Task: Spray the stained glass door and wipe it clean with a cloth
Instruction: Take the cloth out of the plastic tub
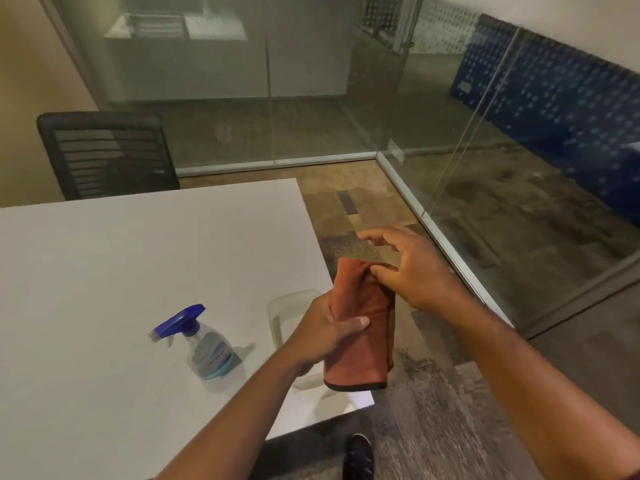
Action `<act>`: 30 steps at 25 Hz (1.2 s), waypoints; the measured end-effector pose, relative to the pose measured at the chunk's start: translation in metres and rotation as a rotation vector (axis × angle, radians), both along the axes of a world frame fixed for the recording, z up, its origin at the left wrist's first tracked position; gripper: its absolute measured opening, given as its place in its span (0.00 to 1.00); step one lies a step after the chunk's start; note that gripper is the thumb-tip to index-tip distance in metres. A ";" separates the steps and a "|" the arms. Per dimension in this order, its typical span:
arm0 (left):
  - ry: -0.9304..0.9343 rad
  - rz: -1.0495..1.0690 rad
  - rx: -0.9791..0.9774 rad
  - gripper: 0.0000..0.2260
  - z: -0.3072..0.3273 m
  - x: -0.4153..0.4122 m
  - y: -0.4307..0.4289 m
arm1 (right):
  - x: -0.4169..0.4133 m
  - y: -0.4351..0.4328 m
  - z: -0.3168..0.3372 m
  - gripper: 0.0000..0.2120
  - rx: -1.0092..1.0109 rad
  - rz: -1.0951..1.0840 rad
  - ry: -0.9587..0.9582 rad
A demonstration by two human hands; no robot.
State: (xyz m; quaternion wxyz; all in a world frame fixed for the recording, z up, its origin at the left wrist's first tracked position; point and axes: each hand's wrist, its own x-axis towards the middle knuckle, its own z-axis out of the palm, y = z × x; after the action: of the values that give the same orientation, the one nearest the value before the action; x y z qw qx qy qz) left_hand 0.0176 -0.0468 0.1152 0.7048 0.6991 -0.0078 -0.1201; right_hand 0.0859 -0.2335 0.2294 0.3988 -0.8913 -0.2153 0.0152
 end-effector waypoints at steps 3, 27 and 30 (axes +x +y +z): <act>0.040 0.008 -0.154 0.23 -0.003 -0.008 -0.033 | -0.024 -0.023 -0.018 0.23 0.045 -0.218 -0.128; 0.302 -0.759 -0.745 0.48 0.105 0.025 -0.524 | -0.086 -0.457 -0.029 0.35 0.187 -0.770 -0.246; 0.254 -0.944 -0.713 0.45 0.122 0.033 -0.585 | -0.083 -0.515 -0.014 0.31 0.393 -0.857 -0.314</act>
State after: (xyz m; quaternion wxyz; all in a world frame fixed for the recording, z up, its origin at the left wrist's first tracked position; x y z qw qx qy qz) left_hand 0.0507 -0.6315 0.2370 0.7617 0.3211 -0.2727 -0.4923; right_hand 0.0033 -0.7485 0.2157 0.4924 -0.7992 0.1142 -0.3253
